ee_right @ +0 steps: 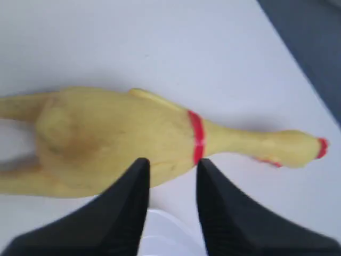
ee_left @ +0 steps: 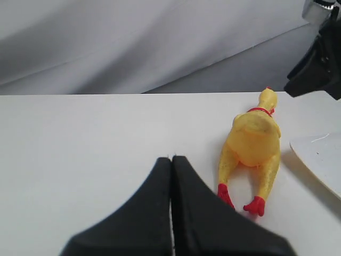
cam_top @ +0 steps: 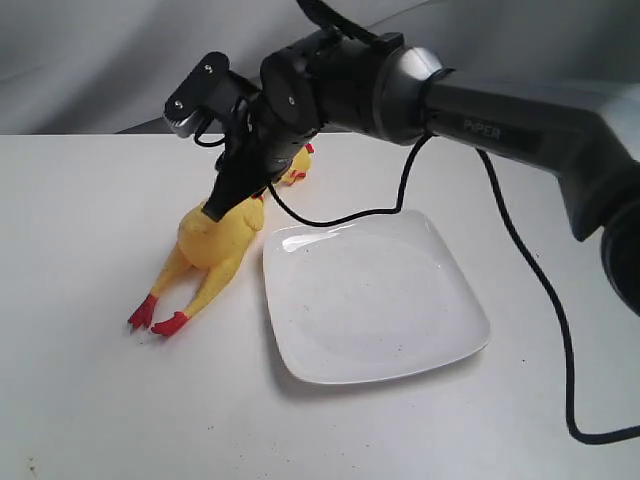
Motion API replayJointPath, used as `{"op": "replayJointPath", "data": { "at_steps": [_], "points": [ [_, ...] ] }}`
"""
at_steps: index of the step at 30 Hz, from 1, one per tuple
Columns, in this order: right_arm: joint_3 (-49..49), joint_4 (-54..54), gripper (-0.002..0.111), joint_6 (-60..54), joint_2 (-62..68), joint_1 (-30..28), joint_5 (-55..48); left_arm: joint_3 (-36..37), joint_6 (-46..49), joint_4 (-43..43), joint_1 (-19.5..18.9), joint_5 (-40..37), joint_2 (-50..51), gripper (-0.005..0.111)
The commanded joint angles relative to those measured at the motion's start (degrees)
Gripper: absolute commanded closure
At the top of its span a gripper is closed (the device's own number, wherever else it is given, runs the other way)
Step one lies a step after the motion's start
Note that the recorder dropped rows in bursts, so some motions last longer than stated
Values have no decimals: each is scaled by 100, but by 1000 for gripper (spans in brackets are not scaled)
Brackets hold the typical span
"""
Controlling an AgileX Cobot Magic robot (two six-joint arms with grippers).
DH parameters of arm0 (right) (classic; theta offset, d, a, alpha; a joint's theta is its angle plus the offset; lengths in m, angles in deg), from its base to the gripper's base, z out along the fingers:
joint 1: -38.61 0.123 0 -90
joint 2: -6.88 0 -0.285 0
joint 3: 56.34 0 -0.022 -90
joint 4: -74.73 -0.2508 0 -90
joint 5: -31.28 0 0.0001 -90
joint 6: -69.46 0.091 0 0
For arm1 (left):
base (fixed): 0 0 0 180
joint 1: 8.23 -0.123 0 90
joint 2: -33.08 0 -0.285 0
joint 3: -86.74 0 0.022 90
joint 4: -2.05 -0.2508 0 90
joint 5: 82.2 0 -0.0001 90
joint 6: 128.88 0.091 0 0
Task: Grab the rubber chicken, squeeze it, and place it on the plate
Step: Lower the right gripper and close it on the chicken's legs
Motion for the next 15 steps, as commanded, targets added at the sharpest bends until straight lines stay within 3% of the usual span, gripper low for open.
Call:
{"op": "replayJointPath", "data": {
  "at_steps": [1,4,10,15],
  "points": [
    [-3,-1363,52,158,49,226,-836,30,0,50,-17,-14,-22,107],
    [-3,-1116,54,723,127,529,-894,30,0,50,-17,-14,-22,107],
    [-3,777,51,2787,242,1008,-925,30,0,50,-17,-14,-22,107],
    [-3,579,46,3581,254,1019,-968,30,0,50,-17,-14,-22,107]
  ]
}}
